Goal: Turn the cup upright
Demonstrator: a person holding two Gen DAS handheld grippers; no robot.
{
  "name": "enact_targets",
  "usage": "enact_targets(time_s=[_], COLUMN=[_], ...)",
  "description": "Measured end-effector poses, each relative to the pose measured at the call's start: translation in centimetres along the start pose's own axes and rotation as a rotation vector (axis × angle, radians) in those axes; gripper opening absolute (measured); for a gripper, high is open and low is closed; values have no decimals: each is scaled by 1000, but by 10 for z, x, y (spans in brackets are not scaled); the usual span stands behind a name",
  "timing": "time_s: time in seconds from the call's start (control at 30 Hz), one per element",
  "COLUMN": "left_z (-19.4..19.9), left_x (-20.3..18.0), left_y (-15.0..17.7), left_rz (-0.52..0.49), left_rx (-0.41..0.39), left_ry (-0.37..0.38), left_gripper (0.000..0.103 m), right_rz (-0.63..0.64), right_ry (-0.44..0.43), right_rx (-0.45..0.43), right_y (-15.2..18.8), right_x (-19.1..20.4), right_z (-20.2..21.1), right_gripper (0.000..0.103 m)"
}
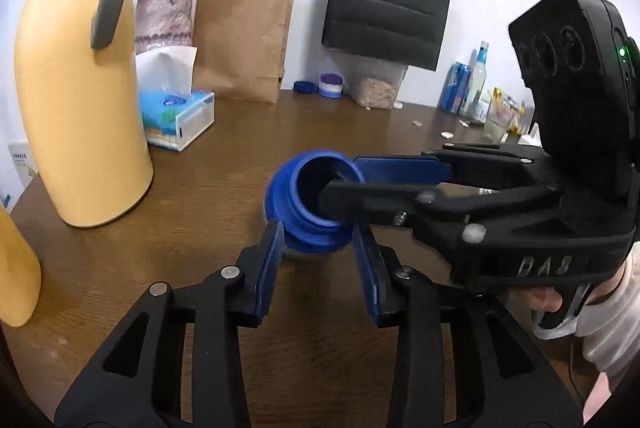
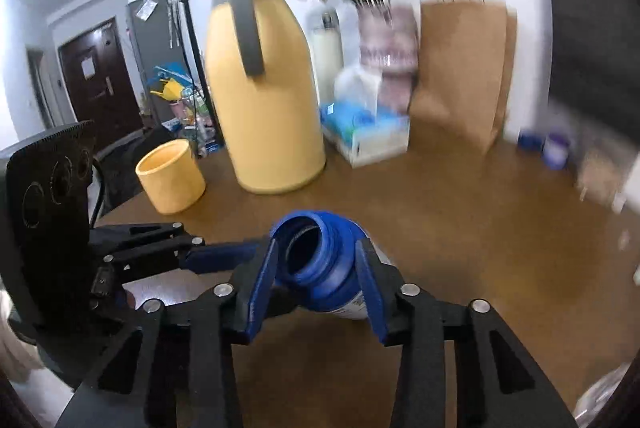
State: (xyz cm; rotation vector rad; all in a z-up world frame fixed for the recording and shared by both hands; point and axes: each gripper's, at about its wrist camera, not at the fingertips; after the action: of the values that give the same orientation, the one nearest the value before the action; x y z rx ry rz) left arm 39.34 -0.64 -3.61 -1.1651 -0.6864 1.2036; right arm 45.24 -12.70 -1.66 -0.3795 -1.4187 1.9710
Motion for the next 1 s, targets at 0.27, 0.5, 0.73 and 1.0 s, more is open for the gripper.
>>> enact_targets(time_s=[0.27, 0.5, 0.73, 1.0], left_z=[-22, -32, -20, -30], left_x=[-9, -13, -24, -26], left_y=[0, -21, -30, -18], left_rz=[-37, -33, -28, 5], left_rx=[32, 24, 94, 145], left_ry=[2, -25, 41, 42], left_gripper=[43, 44, 43, 46], right_rz=[-82, -267, -386, -444], right_ry=[-10, -43, -72, -43], right_rx=[40, 53, 88, 126], right_y=[4, -11, -9, -6], right_x=[-19, -48, -56, -62], right_z=[-1, -3, 17, 14], right_gripper=[39, 39, 39, 39])
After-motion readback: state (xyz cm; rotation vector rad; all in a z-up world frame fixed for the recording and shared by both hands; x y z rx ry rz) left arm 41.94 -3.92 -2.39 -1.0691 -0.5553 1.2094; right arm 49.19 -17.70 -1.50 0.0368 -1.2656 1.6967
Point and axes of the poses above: each gripper's, at about its wrist camera, not at the fingertips, and z roughly against the way its jaws point, x to its left, y to its underside, and after that the axes turned 14 degrees about -x, right-handed
